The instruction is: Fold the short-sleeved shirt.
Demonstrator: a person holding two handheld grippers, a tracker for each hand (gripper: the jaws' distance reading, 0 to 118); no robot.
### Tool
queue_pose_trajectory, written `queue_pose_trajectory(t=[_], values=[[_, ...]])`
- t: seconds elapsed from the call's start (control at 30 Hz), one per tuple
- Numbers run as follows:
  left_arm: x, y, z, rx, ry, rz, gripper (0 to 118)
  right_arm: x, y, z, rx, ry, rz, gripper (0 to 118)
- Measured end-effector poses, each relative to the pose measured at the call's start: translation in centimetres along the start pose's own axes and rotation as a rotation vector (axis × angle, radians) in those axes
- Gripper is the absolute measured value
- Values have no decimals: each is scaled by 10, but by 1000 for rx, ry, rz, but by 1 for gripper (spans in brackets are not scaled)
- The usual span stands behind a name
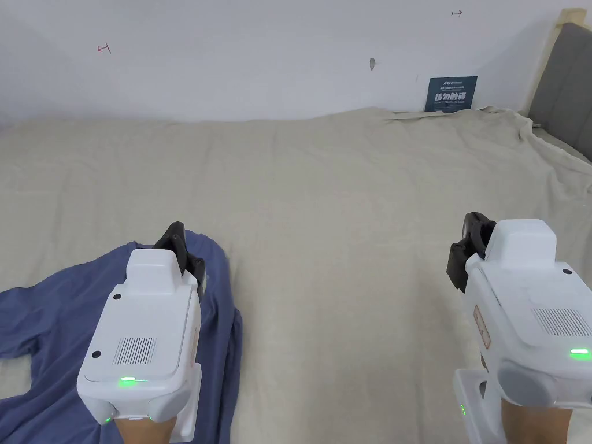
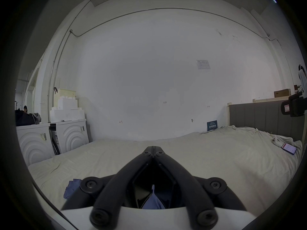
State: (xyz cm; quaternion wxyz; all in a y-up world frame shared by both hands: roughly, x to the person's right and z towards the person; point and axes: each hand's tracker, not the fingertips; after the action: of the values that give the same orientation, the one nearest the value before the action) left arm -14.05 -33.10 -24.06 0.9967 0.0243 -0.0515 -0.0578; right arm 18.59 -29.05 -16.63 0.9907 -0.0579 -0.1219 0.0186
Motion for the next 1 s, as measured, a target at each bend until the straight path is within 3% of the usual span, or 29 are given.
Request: queue_pose_trajectory(t=[0.63, 1.0], values=[[-6, 3, 3, 5, 15, -15, 0, -7, 4, -1, 8, 19, 1, 0], [-72, 1, 24, -6, 164, -25, 0, -77, 22, -12, 39, 174, 19, 0]])
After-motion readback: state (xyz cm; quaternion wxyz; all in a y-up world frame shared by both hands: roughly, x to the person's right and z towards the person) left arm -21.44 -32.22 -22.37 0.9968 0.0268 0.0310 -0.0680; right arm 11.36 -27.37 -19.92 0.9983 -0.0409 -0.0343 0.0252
